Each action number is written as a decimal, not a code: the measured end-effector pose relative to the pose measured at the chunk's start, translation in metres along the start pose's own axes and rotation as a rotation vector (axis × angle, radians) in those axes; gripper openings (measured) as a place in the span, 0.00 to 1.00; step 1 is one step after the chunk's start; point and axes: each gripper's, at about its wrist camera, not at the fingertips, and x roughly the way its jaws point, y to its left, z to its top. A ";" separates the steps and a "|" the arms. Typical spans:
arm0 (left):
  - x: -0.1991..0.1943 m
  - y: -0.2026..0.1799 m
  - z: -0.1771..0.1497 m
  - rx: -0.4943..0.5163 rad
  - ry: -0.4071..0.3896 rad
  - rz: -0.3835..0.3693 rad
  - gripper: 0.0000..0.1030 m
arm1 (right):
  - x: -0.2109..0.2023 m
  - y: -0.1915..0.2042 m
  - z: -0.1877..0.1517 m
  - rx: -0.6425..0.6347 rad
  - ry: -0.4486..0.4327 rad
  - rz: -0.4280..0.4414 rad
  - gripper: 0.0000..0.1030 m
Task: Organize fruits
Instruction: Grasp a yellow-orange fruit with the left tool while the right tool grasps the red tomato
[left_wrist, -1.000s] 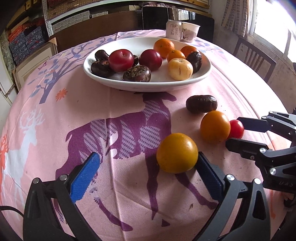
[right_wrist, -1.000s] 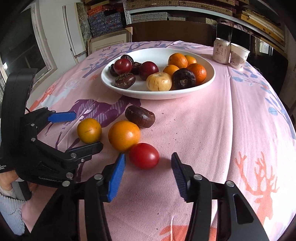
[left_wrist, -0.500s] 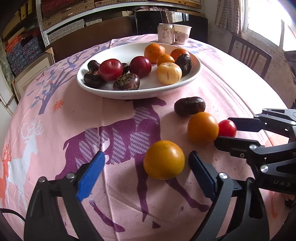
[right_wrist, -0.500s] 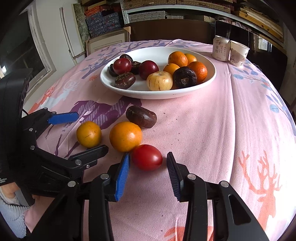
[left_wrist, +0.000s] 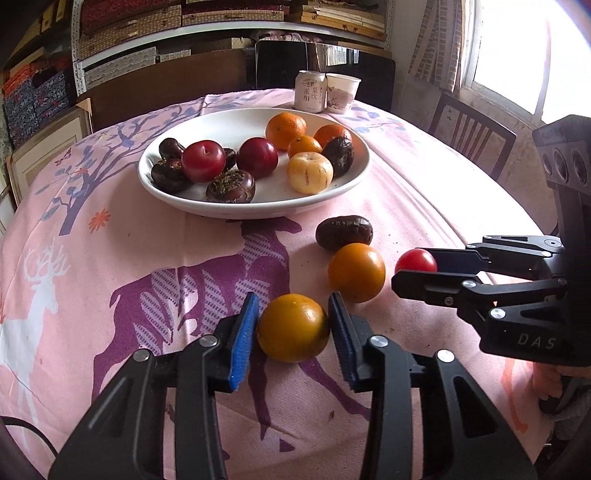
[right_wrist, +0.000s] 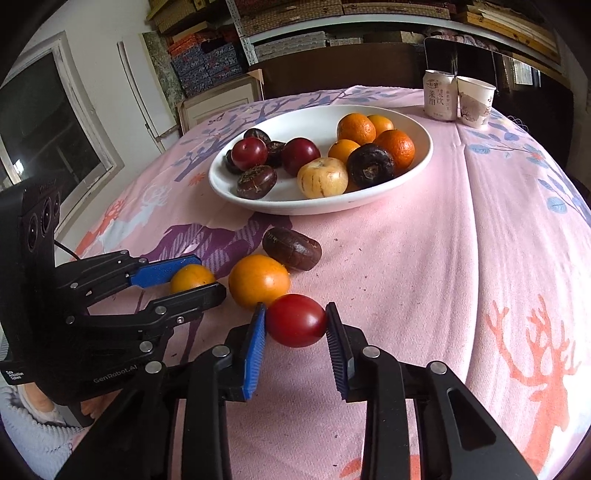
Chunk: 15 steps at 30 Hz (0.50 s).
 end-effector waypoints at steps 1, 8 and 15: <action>0.001 0.001 0.000 -0.005 0.004 -0.009 0.38 | 0.000 -0.001 0.000 0.005 -0.002 0.007 0.31; 0.009 0.002 -0.001 -0.013 0.046 -0.026 0.38 | 0.007 -0.005 0.000 0.028 0.034 0.037 0.31; 0.006 0.000 -0.001 -0.007 0.031 -0.052 0.36 | 0.002 -0.010 0.000 0.055 0.010 0.063 0.31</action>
